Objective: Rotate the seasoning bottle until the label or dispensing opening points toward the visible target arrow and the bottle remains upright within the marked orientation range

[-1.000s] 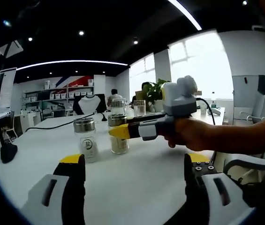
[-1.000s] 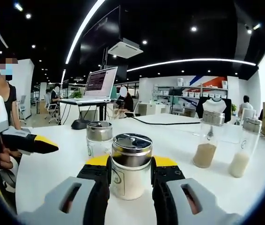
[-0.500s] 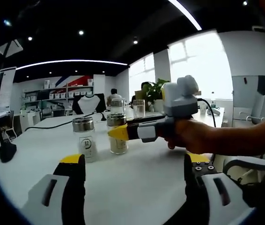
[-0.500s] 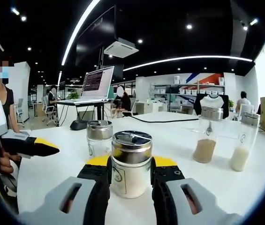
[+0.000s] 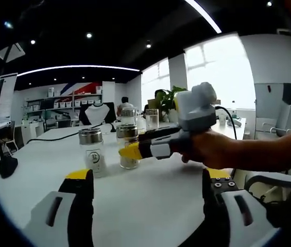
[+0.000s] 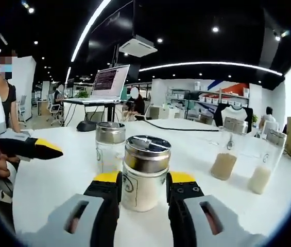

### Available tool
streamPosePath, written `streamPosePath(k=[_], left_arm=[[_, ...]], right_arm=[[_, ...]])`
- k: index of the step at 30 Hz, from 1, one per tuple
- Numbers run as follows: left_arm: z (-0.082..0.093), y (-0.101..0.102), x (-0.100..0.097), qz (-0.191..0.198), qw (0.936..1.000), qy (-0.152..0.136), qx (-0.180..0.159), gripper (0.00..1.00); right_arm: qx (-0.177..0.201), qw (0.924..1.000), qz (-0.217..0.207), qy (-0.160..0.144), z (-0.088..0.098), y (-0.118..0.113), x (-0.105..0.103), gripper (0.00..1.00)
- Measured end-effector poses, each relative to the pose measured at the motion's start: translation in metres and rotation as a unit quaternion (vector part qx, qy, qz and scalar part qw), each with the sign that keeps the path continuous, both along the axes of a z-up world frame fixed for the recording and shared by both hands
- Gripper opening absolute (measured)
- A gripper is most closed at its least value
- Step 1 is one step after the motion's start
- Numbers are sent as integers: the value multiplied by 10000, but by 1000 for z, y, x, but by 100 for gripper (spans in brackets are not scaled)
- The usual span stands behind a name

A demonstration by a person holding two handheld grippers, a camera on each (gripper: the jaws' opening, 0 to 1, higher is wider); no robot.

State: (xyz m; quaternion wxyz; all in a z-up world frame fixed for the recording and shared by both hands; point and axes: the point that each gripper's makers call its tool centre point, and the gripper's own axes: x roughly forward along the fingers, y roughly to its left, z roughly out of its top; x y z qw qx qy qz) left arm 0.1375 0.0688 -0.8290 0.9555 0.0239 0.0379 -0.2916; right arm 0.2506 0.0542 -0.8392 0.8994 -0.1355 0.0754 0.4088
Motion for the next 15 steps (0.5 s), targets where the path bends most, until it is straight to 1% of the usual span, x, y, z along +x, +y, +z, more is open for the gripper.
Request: streamPosePath(k=[1, 2, 3, 6, 7, 8, 9, 10, 11, 15], left_arm=[[0, 0, 0, 0, 10000, 10, -6, 92], [-1, 0, 0, -5, 10000, 12, -8, 92], [-1, -1, 0, -10, 10000, 12, -5, 92], [-2, -2, 0, -19, 10000, 30, -4, 92], [-2, -2, 0, -24, 10000, 31, -1, 92], [-2, -2, -1, -29, 10000, 32, 2, 92], [-2, -3, -1, -34, 10000, 33, 5, 92], [-2, -3, -1, -35, 10000, 21, 3, 92], [-1, -3, -1, -33, 10000, 12, -1, 92], [-1, -1, -1, -12, 10000, 14, -1, 92]], right_arm=[[86, 9999, -19, -114, 3, 2, 0, 43], [178, 9998, -22, -125, 6, 0, -3, 45], [280, 9995, -24, -111, 9, 0, -4, 44], [346, 9994, -29, -70, 12, -1, -5, 40], [295, 9995, -65, -59, 10, -2, -3, 38], [240, 9997, -53, -64, 8, -2, -3, 33], [185, 9998, -40, -70, 6, -2, -2, 32], [272, 9996, -101, -60, 6, -3, 1, 31], [289, 9996, -52, -44, 5, -3, 2, 31], [286, 9996, -36, -43, 6, -2, 1, 31]])
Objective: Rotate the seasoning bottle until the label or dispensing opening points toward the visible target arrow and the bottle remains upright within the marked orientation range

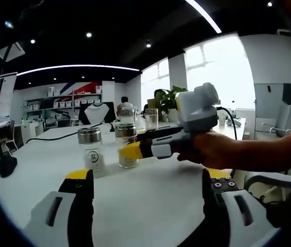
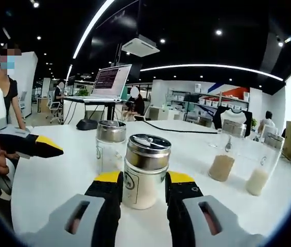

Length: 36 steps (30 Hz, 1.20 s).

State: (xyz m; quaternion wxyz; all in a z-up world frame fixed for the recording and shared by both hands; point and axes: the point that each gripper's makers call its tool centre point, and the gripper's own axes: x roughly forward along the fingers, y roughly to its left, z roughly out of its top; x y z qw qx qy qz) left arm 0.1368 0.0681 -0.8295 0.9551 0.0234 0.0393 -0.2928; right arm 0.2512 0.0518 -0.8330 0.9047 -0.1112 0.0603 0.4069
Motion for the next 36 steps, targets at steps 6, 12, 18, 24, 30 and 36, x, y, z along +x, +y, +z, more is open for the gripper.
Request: streamPosePath(k=[6, 12, 18, 24, 30, 36], left_arm=[[-1, 0, 0, -5, 10000, 12, -6, 91], [-1, -2, 0, -22, 10000, 20, -15, 91], [-3, -4, 0, -50, 10000, 53, -6, 92], [-2, -5, -1, -59, 10000, 43, -28, 92], [-4, -6, 0, -65, 10000, 54, -26, 92], [-6, -7, 0, -54, 10000, 59, -19, 93]], right_arm=[[-25, 9999, 149, 15, 0, 0, 0, 31], [-61, 9994, 331, 70, 0, 0, -1, 31], [-111, 9993, 350, 9, 0, 0, -2, 31], [-55, 9993, 362, -94, 6, -5, -12, 40], [99, 9991, 348, -215, 19, -17, -20, 41], [222, 9990, 293, -265, 28, -29, -23, 42]])
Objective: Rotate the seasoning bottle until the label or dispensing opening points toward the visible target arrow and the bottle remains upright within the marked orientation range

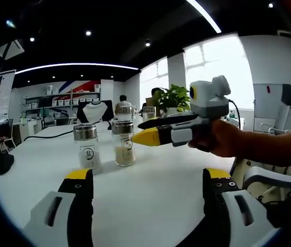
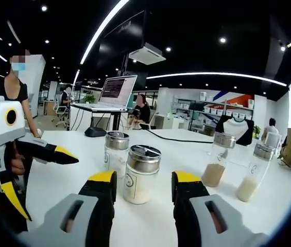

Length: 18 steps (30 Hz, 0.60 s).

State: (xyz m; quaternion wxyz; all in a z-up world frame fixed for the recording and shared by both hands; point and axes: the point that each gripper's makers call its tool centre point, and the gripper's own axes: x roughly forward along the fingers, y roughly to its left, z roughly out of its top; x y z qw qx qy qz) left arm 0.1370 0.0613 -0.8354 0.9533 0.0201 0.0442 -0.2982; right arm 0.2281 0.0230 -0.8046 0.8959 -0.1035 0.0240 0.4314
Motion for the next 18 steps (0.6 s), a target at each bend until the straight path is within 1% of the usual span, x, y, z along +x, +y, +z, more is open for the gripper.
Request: streamPosePath(k=[4, 5, 7, 9, 12, 18], left_arm=[[1, 3, 1, 83, 10000, -15, -26, 95], [1, 4, 1, 98, 9999, -14, -33, 95], [2, 6, 2, 129, 9999, -24, -43, 98], [4, 8, 3, 175, 9998, -40, -72, 99], [6, 8, 2, 126, 9998, -57, -112, 100], [7, 9, 2, 116, 9998, -90, -113, 100]], right_arm=[[9, 9999, -3, -124, 5, -7, -1, 41], [123, 9998, 8, -133, 10, -10, -1, 41], [238, 9997, -50, -104, 14, -15, 0, 42], [309, 9993, -147, -160, 19, -19, 3, 44], [366, 9987, -308, -153, 23, -27, 11, 49], [510, 9971, -532, -192, 35, -39, 25, 52]])
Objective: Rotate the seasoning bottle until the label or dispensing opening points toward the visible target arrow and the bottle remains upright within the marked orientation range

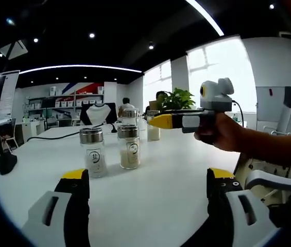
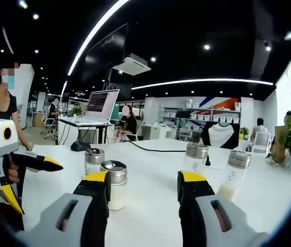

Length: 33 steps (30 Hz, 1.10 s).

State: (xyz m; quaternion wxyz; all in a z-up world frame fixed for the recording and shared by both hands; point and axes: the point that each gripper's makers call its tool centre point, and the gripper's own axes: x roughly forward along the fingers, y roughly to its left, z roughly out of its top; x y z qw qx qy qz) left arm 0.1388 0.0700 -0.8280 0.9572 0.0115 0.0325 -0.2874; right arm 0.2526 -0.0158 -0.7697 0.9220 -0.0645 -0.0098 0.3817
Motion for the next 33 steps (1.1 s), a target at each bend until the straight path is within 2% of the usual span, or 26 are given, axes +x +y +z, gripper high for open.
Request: streamPosePath(k=[4, 12, 21, 29, 33], left_arm=[[1, 1, 0, -1, 10000, -33, 54, 100], [4, 5, 0, 13, 9999, -97, 90, 100], [9, 8, -1, -57, 9998, -128, 134, 100], [13, 12, -2, -116, 9998, -153, 90, 100], [12, 14, -1, -116, 9995, -178, 231, 100]], right_arm=[[188, 9996, -189, 70, 5, -7, 14, 52], [297, 9974, -629, 171, 6, -16, 45, 48], [183, 9946, -997, 213, 4, -19, 85, 47], [51, 9928, -1184, 196, 4, -18, 109, 44], [-55, 9923, -1231, 141, 5, -16, 118, 44]])
